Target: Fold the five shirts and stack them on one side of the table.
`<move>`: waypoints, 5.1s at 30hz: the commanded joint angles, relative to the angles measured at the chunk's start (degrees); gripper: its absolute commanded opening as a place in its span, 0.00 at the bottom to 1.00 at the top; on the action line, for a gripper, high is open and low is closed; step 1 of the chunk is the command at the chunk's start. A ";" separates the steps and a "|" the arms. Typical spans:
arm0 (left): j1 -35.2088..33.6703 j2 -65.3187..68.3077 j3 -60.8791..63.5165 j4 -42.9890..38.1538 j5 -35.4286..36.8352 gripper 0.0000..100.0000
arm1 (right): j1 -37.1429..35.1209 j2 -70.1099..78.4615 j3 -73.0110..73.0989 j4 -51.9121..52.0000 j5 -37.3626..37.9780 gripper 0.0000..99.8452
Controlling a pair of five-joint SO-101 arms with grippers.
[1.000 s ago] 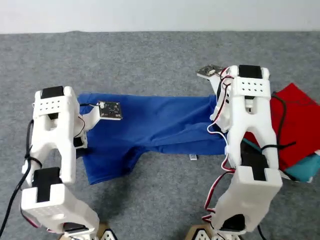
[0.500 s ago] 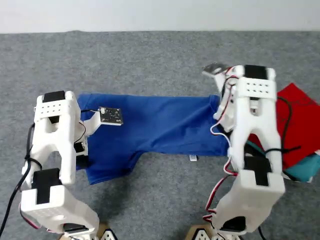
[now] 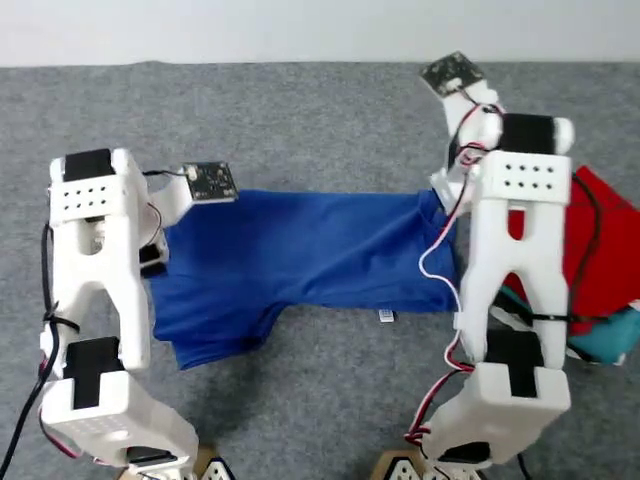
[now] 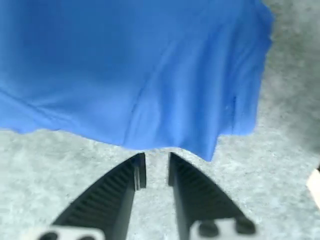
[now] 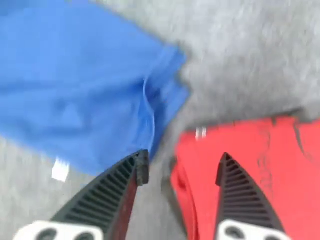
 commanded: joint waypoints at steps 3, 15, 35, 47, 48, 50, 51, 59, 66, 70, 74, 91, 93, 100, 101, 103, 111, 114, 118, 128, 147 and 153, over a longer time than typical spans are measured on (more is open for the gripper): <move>0.79 -1.85 -2.59 -5.27 10.55 0.01 | -3.30 4.88 -2.99 -11.47 -3.43 0.06; 6.59 12.48 3.47 -33.14 49.05 0.01 | -5.32 16.40 -3.08 -28.35 -8.97 0.02; 8.18 36.13 -22.90 -15.74 50.46 0.01 | 0.13 30.46 -3.08 -29.14 -8.62 0.02; 8.18 36.22 -22.81 -15.65 50.55 0.01 | 11.38 27.21 -3.08 -31.16 -8.53 0.02; 8.18 36.22 -22.81 -15.65 51.25 0.01 | 11.30 26.15 -3.08 -31.16 -8.53 0.02; 8.18 36.31 -22.81 -15.82 52.04 0.01 | 10.86 24.04 -3.08 -31.16 -7.65 0.02; 8.18 36.31 -22.81 -15.82 52.04 0.01 | 10.51 23.16 -3.08 -31.16 -7.12 0.02; 8.18 36.22 -22.73 -15.91 52.31 0.01 | 1.71 19.56 -3.08 -32.75 -7.12 0.03; 8.18 36.22 -22.73 -15.91 52.31 0.01 | -0.84 25.89 -3.08 -35.82 -7.03 0.09; 8.18 36.13 -22.73 -15.91 52.31 0.01 | -0.04 27.65 -3.08 -35.38 -7.12 0.12; 8.18 36.13 -22.73 -15.91 52.31 0.01 | 1.36 28.00 -3.08 -35.38 -7.03 0.12; 8.18 36.13 -22.64 -15.82 52.31 0.01 | 4.00 32.92 -3.08 -35.47 -6.86 0.04; 8.18 36.13 -22.64 -15.82 52.31 0.01 | 4.09 32.75 -3.08 -34.86 -5.19 0.01; 8.09 36.13 -22.64 -15.82 52.48 0.01 | 8.75 33.10 -12.22 -25.19 -3.96 0.01; 8.09 36.13 -22.64 -15.82 52.92 0.01 | 9.80 33.10 -13.80 -24.40 -3.96 0.01; 7.91 36.13 -22.64 -15.91 53.80 0.01 | 11.38 33.10 -16.62 -22.55 -3.87 0.01; 7.82 36.13 -22.73 -15.91 53.89 0.01 | 6.99 33.10 -22.95 -12.97 -3.96 0.01; 7.82 36.13 -22.73 -15.91 53.89 0.01 | 3.56 33.27 -22.86 -11.56 -4.04 0.04; 7.82 36.13 -22.73 -15.91 53.89 0.01 | 0.57 33.45 -22.59 -11.65 -4.13 0.09; 7.82 36.13 -22.73 -15.82 53.71 0.01 | 2.42 41.27 -22.86 -15.25 -3.96 0.10; 7.82 36.13 -22.73 -15.82 53.63 0.01 | 14.11 43.21 -32.09 -13.41 -3.69 0.01; 7.91 36.04 -22.81 -15.65 53.63 0.01 | 10.42 43.03 -36.48 -3.91 -3.96 0.03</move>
